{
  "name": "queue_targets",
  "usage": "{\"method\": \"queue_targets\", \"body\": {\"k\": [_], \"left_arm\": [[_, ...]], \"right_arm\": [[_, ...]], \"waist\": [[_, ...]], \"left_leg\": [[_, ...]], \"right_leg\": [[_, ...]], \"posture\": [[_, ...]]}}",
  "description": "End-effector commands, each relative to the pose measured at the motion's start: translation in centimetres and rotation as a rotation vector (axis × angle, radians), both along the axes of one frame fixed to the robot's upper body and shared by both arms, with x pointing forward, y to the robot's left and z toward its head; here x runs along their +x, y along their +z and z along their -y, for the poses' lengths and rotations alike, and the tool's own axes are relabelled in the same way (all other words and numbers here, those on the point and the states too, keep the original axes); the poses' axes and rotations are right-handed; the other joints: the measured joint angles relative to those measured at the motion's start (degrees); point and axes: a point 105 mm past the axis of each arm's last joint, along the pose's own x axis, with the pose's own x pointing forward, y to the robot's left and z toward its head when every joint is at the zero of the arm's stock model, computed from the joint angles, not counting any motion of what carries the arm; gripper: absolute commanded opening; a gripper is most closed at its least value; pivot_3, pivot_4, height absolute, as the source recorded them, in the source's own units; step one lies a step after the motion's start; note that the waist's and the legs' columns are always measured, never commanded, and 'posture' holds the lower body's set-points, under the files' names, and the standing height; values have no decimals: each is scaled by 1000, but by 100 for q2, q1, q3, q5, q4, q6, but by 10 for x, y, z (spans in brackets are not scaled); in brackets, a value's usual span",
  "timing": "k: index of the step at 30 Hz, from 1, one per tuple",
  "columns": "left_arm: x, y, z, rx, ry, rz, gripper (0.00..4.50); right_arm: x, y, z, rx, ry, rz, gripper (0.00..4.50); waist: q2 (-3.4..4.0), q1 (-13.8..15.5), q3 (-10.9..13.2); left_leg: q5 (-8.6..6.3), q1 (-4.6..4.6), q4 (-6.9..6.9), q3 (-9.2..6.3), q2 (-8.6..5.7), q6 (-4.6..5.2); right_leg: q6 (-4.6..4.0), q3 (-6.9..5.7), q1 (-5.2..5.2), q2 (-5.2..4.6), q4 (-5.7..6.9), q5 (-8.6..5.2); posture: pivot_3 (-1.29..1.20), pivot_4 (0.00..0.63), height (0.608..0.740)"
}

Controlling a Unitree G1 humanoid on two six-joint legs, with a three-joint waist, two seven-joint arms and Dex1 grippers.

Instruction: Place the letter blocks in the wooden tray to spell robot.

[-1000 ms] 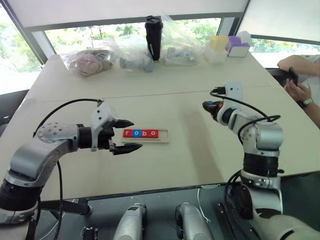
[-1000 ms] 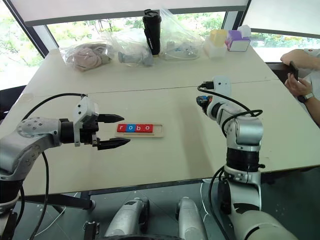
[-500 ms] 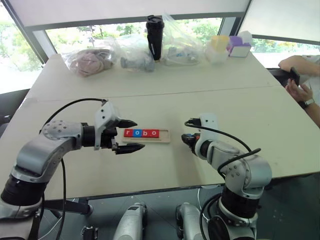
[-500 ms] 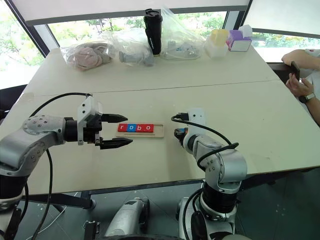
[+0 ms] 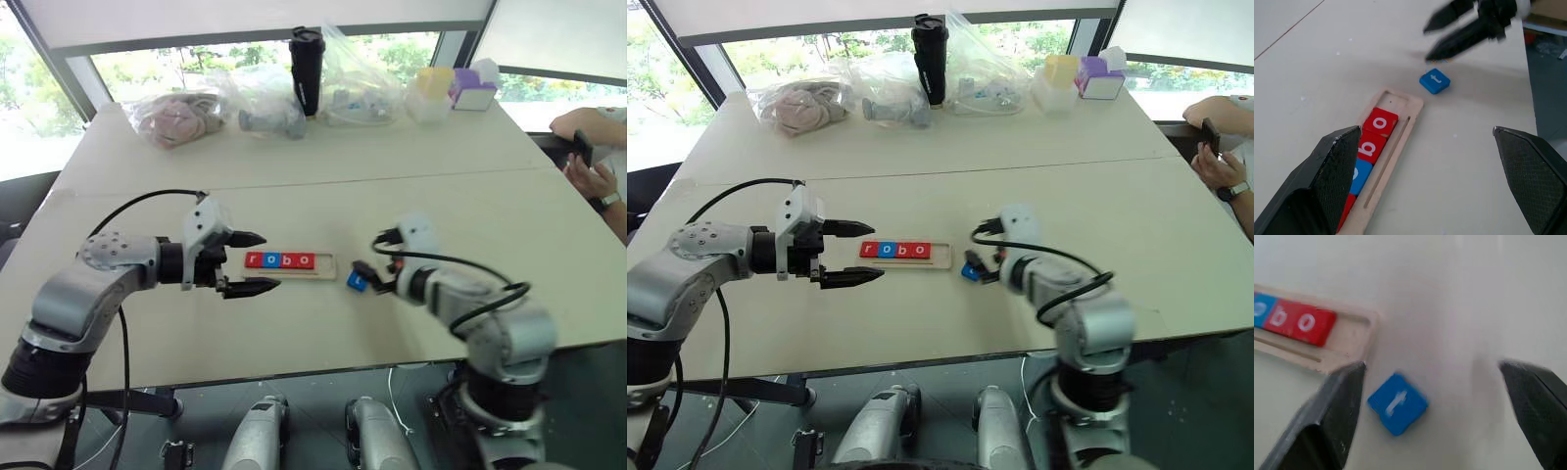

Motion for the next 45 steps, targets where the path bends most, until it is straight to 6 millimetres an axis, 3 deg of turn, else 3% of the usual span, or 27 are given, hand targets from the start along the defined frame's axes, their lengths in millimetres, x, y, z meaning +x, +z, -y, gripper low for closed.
{"method": "queue_targets", "body": {"k": [1,3,8,20,28,31,36,41,45], "left_arm": [[-3,10,-2,12,-23,45,4500],[-4,10,-3,21,-32,45,4500],[-11,11,1,38,-77,39,4500],[-13,3,4,62,-94,20,4500],[-6,-1,3,63,-85,22,4500],[-6,-1,3,62,-81,22,4500],[-6,-1,3,57,-79,24,4500],[-6,-2,1,62,-75,24,4500],[-5,-1,-1,70,-72,25,4500]], "right_arm": [[-19,10,-15,-8,343,66,4465],[-26,6,-8,-9,438,51,4465],[-37,-29,2,-74,576,-21,4465],[-13,-62,-13,-53,520,-1,4465],[-2,-65,-14,-68,493,24,4465],[-3,-66,-14,-66,492,21,3715],[-6,-66,-17,-55,511,13,1244],[0,-55,-15,-59,508,53,1244],[17,-23,-24,-82,580,132,1244]], "waist": [[-13,-2,-7],[-15,-4,-8],[-17,7,-7],[-18,30,-7],[-18,26,-7],[-18,24,-7],[-18,22,-7],[-18,21,-7],[-17,-13,-7]], "left_leg": [[-4,-1,1,3,0,9],[-17,-2,3,4,0,20],[-24,-2,7,5,5,28],[-25,1,29,12,13,26],[-25,1,29,11,12,27],[-25,1,29,12,12,27],[-24,2,29,12,12,27],[-24,2,31,12,12,27],[-24,3,41,13,12,27]], "right_leg": [[0,1,1,0,0,1],[3,1,2,2,2,2],[13,-1,0,8,13,-2],[1,2,6,6,14,4],[4,2,6,12,19,7],[5,2,6,12,19,7],[6,2,6,12,22,8],[8,2,6,13,24,9],[8,4,6,15,32,10]], "posture": [[0,150,740],[0,150,740],[0,150,740],[0,150,740],[0,150,740],[0,150,740],[0,150,740],[0,150,740],[0,150,740]]}}
